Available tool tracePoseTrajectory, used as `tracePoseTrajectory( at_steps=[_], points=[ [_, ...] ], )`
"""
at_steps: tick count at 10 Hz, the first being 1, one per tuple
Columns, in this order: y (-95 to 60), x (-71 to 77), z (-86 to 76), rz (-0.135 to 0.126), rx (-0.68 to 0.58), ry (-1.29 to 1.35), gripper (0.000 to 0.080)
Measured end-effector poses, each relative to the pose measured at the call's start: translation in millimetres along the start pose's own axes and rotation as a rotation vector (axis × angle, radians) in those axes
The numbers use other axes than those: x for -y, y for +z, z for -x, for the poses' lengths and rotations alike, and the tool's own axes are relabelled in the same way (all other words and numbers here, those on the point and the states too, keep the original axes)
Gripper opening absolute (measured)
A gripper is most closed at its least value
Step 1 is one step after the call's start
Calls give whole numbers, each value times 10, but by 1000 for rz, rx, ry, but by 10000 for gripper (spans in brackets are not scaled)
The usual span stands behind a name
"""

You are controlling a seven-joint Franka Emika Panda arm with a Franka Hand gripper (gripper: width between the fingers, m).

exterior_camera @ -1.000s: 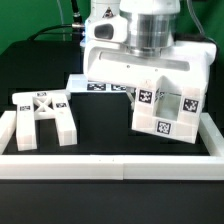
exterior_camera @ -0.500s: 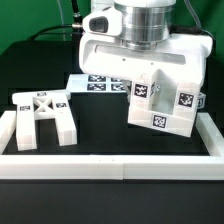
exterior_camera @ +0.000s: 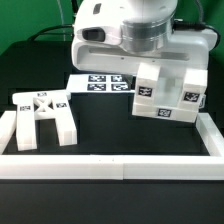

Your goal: Assemble chair

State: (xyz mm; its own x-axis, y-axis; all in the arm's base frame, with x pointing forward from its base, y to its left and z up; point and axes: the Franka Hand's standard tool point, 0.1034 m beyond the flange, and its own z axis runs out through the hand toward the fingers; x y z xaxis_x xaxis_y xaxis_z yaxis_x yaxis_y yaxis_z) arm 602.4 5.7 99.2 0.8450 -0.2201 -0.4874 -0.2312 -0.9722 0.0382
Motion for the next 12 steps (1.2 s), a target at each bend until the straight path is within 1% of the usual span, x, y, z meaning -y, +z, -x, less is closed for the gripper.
tracePoseTrajectory(
  at_steps=[2,4,5,6,7,8,9,10,11,12],
  points=[
    [103,-84,93,24,164,9,35],
    [172,-166,106,49,311,11,35],
    [208,-177,82,47,346,-34,35],
    [231,-192,178,41,383,-60,35],
    [256,-213,293,42,412,-55,35],
    [300,-249,334,44,444,-43,35],
    [324,-253,287,44,435,-44,35],
    [313,-245,289,42,426,-49,35],
    [349,-233,273,32,432,-110,35],
    [364,-201,245,28,419,-132,35]
  ],
)
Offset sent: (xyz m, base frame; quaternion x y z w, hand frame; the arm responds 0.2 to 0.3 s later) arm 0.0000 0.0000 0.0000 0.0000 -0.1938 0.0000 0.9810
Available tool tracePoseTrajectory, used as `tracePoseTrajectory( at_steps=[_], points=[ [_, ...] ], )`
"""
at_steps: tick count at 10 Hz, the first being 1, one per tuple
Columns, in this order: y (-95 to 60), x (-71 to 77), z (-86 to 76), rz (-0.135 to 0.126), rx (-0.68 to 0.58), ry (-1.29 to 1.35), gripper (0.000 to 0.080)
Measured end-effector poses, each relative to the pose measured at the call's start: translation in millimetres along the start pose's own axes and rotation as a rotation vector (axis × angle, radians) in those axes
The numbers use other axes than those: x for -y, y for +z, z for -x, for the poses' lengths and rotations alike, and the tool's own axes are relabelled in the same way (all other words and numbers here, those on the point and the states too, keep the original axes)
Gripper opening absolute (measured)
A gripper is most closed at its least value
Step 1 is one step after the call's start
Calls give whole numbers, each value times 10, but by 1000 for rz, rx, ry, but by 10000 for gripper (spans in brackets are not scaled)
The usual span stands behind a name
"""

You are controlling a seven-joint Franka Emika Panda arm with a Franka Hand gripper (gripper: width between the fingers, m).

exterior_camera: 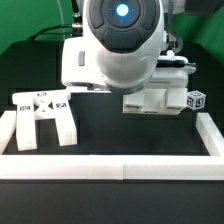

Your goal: Assemble chair

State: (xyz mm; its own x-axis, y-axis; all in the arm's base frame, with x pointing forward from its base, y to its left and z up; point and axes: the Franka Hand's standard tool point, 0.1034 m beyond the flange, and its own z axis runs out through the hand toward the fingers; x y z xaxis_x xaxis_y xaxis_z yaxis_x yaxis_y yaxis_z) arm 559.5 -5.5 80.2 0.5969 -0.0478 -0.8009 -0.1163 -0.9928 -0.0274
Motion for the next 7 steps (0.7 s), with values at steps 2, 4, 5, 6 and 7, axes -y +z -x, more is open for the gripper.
tracePoseTrajectory(
  at_steps=[2,4,5,6,7],
  points=[
    [45,-20,-27,-1,16,3,35],
    [169,-51,121,-6,120,19,35],
    [198,-54,41,0,123,19,35],
    [161,-41,26,0,95,17,35],
    [165,-40,40,-3,77,18,35]
  ],
)
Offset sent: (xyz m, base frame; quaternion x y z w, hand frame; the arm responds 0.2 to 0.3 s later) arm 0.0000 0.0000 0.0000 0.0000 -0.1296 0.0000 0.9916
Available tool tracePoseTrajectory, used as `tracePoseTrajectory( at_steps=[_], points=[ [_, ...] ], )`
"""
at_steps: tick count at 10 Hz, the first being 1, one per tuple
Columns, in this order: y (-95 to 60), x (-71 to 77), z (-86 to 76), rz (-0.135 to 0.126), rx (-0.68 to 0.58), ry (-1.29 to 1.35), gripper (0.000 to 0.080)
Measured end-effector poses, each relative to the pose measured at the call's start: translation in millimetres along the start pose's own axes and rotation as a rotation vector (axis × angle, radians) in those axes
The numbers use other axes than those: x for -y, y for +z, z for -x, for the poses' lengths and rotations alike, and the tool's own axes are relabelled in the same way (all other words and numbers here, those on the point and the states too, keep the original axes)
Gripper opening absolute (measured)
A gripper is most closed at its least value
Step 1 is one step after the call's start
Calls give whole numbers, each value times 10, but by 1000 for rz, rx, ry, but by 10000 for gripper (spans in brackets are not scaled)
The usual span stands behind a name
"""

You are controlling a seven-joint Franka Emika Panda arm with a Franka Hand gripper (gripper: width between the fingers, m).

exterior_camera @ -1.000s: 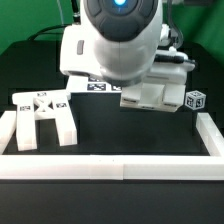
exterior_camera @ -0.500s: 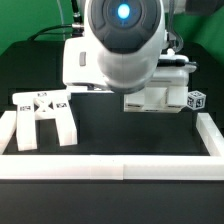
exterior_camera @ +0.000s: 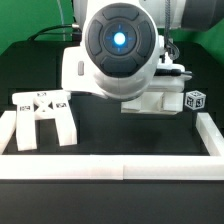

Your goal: Assemble chair

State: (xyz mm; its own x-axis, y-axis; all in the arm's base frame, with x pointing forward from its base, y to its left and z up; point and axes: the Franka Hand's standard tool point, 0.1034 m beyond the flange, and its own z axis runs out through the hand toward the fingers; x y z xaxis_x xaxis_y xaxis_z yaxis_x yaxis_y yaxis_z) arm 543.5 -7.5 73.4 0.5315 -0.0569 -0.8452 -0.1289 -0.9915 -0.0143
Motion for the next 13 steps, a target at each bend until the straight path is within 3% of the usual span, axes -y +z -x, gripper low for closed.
tracePoseTrajectory(
  at_steps=[6,12,13],
  points=[
    [64,-39,-14,-7,4,7,35],
    [216,-80,-137,-8,17,39,35],
    [215,-82,-137,-8,16,39,138]
  ],
)
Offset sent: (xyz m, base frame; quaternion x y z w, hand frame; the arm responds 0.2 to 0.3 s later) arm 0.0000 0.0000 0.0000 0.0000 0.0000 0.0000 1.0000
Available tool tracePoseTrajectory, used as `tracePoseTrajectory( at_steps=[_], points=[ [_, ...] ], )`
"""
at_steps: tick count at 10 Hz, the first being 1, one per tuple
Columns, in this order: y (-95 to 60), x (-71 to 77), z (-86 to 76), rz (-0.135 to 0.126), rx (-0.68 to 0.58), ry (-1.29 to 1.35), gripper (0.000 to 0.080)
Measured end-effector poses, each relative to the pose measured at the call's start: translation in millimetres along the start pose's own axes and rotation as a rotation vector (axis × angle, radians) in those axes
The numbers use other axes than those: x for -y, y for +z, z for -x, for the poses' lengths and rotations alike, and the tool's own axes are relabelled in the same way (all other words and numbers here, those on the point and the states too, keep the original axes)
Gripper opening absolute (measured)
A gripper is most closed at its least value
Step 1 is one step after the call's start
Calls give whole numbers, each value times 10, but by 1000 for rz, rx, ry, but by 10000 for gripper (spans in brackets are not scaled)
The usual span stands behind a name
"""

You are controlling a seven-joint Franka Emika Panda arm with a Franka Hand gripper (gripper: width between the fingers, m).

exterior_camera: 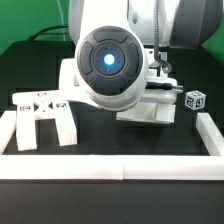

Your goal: Assemble chair

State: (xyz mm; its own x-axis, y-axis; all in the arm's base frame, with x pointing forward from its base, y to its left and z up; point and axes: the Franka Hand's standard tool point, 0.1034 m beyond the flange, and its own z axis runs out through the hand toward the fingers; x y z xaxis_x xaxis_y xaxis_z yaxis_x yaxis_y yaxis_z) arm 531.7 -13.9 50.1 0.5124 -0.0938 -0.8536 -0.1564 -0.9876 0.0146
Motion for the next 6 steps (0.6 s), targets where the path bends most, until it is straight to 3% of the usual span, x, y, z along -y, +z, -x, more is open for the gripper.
tracePoseTrajectory(
  at_steps=[1,4,5,6],
  points=[
    [0,-3,-1,0,0,0,138],
    [0,-8,-2,-1,0,1,557],
    [0,-9,-2,-1,0,1,557],
    [-1,-11,-2,-2,0,1,630]
  ],
)
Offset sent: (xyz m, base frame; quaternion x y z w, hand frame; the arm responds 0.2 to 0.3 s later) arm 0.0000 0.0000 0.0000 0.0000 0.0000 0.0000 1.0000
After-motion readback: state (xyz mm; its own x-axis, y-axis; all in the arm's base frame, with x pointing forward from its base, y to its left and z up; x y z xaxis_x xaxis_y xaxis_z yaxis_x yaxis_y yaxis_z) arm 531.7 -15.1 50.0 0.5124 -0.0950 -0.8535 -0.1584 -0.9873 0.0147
